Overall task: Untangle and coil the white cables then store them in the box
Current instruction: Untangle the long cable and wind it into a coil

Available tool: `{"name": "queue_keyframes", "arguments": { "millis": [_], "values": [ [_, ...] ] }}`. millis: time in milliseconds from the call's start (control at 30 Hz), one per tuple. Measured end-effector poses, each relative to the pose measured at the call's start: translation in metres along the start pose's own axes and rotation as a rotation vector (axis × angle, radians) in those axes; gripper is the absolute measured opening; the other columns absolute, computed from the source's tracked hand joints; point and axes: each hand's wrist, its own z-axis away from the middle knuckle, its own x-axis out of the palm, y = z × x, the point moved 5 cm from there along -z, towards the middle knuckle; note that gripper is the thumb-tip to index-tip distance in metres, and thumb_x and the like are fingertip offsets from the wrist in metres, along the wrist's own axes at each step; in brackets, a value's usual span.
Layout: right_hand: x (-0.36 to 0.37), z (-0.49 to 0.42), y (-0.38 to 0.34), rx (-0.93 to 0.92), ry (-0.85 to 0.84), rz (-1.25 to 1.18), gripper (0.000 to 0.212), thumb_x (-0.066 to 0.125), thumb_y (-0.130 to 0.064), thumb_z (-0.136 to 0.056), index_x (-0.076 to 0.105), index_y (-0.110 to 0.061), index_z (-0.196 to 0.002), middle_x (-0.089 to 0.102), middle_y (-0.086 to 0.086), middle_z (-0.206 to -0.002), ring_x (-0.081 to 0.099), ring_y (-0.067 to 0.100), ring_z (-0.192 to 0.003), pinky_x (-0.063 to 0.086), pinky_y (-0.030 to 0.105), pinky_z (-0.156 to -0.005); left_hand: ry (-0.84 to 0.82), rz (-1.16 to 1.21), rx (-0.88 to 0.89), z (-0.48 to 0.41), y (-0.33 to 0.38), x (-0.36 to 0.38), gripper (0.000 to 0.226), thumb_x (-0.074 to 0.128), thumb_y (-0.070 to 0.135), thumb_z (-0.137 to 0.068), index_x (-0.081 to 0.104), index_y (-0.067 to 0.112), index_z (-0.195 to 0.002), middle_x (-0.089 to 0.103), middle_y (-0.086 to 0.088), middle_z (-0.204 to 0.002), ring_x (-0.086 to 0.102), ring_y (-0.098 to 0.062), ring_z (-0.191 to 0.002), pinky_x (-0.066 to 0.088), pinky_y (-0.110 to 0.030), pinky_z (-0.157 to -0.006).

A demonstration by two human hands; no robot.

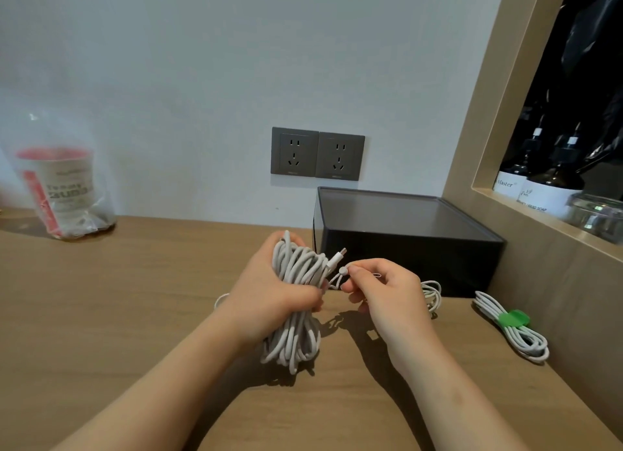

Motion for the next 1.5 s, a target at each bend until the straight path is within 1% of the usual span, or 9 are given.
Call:
{"name": "queue_keyframes", "arguments": {
  "millis": [167, 467, 567, 667, 767, 967, 1167, 1300, 1500],
  "values": [
    [0.000, -0.001, 0.003, -0.002, 0.016, 0.035, 0.016, 0.054, -0.020, -0.093, 0.062, -0.027, -0.081, 0.064, -0.005, -0.070, 0.060, 0.009, -0.073, 0.047, 0.022, -0.063, 0.035, 0.007, 0.008, -0.002, 0.002, -0.011, 0.045, 0.071, -0.013, -0.066, 0.050, 0.017, -0.092, 0.062, -0.017, -0.090, 0.066, -0.039, -0.090, 0.057, -0.054, -0.076],
    [-0.024, -0.007, 0.005, 0.031, 0.248, -0.070, 0.014, 0.046, -0.016, -0.096, 0.059, -0.020, -0.092, 0.058, -0.003, -0.069, 0.054, 0.009, -0.067, 0.046, 0.023, -0.059, 0.127, -0.066, 0.025, -0.002, 0.003, -0.029, 0.045, 0.074, 0.002, -0.055, 0.051, 0.019, -0.089, 0.061, -0.021, -0.093, 0.065, -0.040, -0.090, 0.057, -0.055, -0.074],
    [-0.028, -0.007, 0.007, 0.035, 0.337, -0.114, 0.014, 0.045, -0.016, -0.096, 0.058, -0.018, -0.093, 0.057, -0.002, -0.071, 0.054, 0.010, -0.067, 0.043, 0.023, -0.055, 0.146, -0.051, 0.031, -0.004, 0.003, -0.030, 0.043, 0.072, -0.010, -0.065, 0.050, 0.017, -0.091, 0.060, -0.024, -0.096, 0.063, -0.042, -0.092, 0.056, -0.057, -0.075],
    [-0.031, -0.007, 0.007, 0.039, 0.379, -0.178, 0.013, 0.045, -0.017, -0.096, 0.058, -0.016, -0.093, 0.059, -0.002, -0.075, 0.055, 0.011, -0.067, 0.043, 0.023, -0.053, 0.125, -0.089, 0.040, -0.004, 0.003, -0.022, 0.044, 0.071, -0.013, -0.065, 0.050, 0.017, -0.090, 0.063, -0.019, -0.092, 0.066, -0.035, -0.086, 0.059, -0.045, -0.072],
    [-0.030, -0.006, 0.006, 0.037, 0.367, -0.247, 0.013, 0.045, -0.017, -0.097, 0.058, -0.014, -0.096, 0.063, 0.000, -0.080, 0.056, 0.010, -0.062, 0.046, 0.023, -0.051, 0.117, -0.096, 0.041, -0.005, 0.002, -0.021, 0.044, 0.072, -0.012, -0.065, 0.051, 0.017, -0.090, 0.065, -0.016, -0.091, 0.068, -0.027, -0.081, 0.059, -0.039, -0.070],
    [-0.016, -0.003, -0.001, 0.052, 0.193, -0.339, 0.012, 0.046, -0.009, -0.095, 0.058, -0.006, -0.092, 0.068, 0.006, -0.071, 0.058, 0.008, -0.048, 0.050, 0.021, -0.044, 0.116, -0.029, 0.067, -0.003, 0.001, -0.024, 0.043, 0.072, -0.011, -0.067, 0.050, 0.019, -0.089, 0.064, -0.020, -0.092, 0.066, -0.036, -0.089, 0.057, -0.050, -0.077],
    [0.002, 0.005, -0.003, 0.036, 0.057, -0.234, 0.010, 0.055, -0.009, -0.091, 0.063, -0.010, -0.085, 0.068, 0.004, -0.063, 0.063, 0.014, -0.053, 0.054, 0.025, -0.052, 0.042, 0.213, 0.036, -0.003, 0.004, -0.008, 0.047, 0.069, 0.000, -0.051, 0.050, 0.009, -0.093, 0.066, -0.009, -0.077, 0.068, -0.034, -0.083, 0.057, -0.046, -0.073],
    [0.003, 0.007, -0.008, -0.055, 0.034, -0.142, 0.011, 0.058, -0.013, -0.089, 0.063, -0.019, -0.082, 0.067, -0.008, -0.064, 0.063, 0.001, -0.058, 0.046, 0.012, -0.049, -0.082, 0.351, -0.026, 0.001, 0.005, 0.007, 0.033, 0.063, -0.002, -0.056, 0.053, 0.006, -0.087, 0.065, -0.009, -0.071, 0.068, -0.023, -0.068, 0.055, -0.037, -0.063],
    [0.006, 0.008, -0.010, -0.099, 0.000, -0.040, 0.012, 0.059, -0.022, -0.089, 0.064, -0.029, -0.081, 0.065, -0.014, -0.073, 0.059, -0.011, -0.073, 0.043, 0.009, -0.055, -0.141, 0.364, -0.012, 0.002, 0.004, 0.012, 0.032, 0.065, -0.005, -0.059, 0.054, 0.009, -0.086, 0.064, -0.012, -0.075, 0.065, -0.032, -0.074, 0.056, -0.050, -0.078]
  ]
}}
